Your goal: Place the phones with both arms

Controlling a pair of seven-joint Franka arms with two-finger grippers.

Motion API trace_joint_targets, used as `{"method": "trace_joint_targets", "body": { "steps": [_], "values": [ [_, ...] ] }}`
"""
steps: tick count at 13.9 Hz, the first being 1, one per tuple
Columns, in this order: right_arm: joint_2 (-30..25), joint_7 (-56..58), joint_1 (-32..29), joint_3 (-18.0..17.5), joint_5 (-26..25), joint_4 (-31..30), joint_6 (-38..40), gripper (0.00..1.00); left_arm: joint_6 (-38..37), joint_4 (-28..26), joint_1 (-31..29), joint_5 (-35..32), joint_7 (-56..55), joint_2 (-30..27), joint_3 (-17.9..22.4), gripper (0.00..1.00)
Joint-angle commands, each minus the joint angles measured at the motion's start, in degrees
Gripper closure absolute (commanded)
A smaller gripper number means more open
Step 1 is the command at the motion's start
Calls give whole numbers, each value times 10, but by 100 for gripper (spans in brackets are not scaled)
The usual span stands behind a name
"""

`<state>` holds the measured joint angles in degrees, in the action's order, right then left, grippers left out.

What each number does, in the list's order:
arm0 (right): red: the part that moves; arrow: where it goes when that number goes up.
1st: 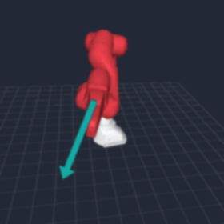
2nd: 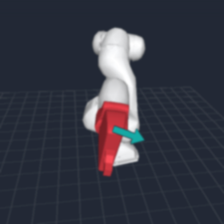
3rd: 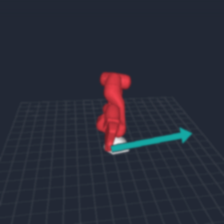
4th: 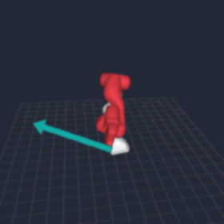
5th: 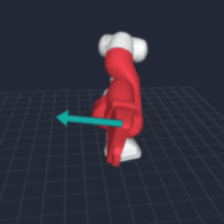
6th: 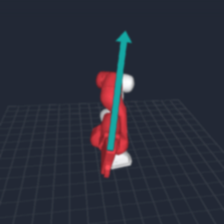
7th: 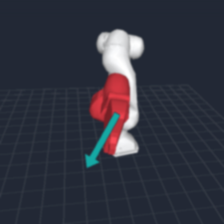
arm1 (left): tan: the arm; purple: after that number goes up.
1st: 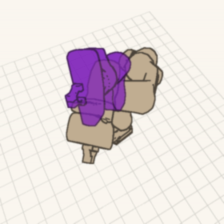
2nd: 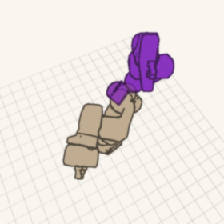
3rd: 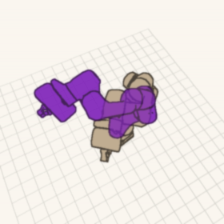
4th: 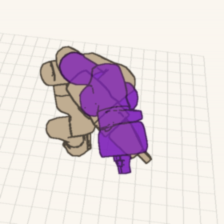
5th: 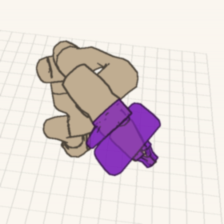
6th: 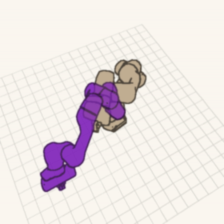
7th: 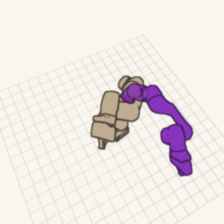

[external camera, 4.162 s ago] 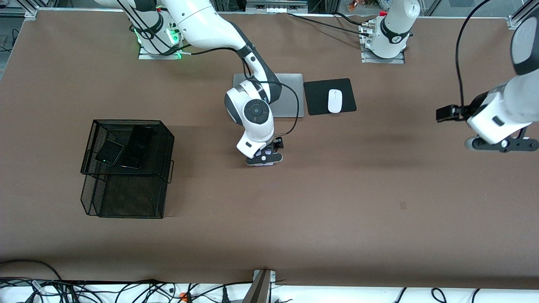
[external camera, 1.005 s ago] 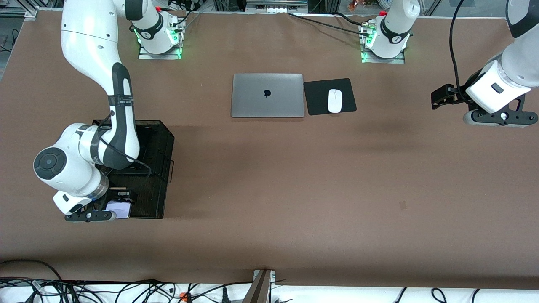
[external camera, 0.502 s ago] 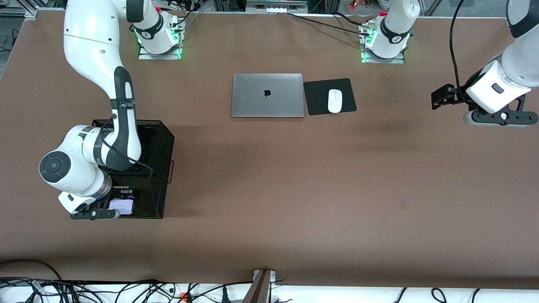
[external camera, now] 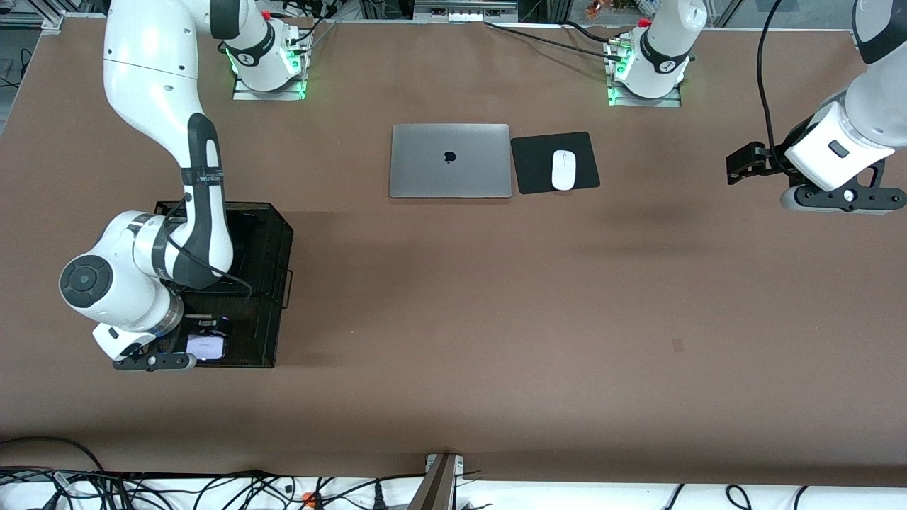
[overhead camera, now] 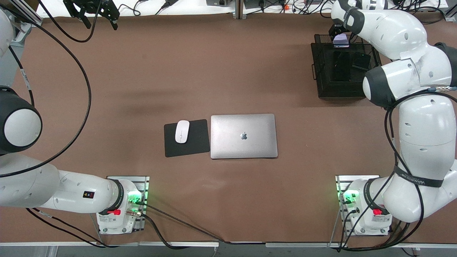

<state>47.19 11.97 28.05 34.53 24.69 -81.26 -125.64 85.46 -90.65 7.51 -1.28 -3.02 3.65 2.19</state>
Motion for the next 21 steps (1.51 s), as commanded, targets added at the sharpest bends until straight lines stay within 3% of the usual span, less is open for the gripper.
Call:
{"method": "trace_joint_targets", "body": {
  "steps": [1, 4, 7, 12, 18, 19, 20, 21],
  "values": [
    [-4, 16, -12, -4, 18, 26, 10, 1, -8, 15, -2, 14, 4, 6, 1, 0],
    [-3, 12, -39, -4, 20, 103, 109, 2, -8, 15, -4, 15, 4, 6, 1, 0],
    [-9, -6, -61, 4, 40, 193, 266, 2, -9, 15, -5, 15, 4, 6, 2, 0],
    [-87, -120, -58, 5, 40, 204, 439, 2, -14, 15, -6, 15, 4, 6, 2, 0],
    [-131, -161, -44, 1, 20, 204, 483, 1, -16, 15, -6, 15, 5, 2, 2, 0],
    [-139, -165, -48, -6, -1, 204, 479, 1, -16, 16, -6, 15, 5, 1, 2, 0],
    [-146, -169, -60, -40, -27, 204, 477, 1, -16, 15, -6, 15, 5, 2, 2, 0],
    [-158, -173, -90, -97, -69, 204, 472, 1, -16, 15, -6, 15, 5, 1, 2, 0]
  ]
}}
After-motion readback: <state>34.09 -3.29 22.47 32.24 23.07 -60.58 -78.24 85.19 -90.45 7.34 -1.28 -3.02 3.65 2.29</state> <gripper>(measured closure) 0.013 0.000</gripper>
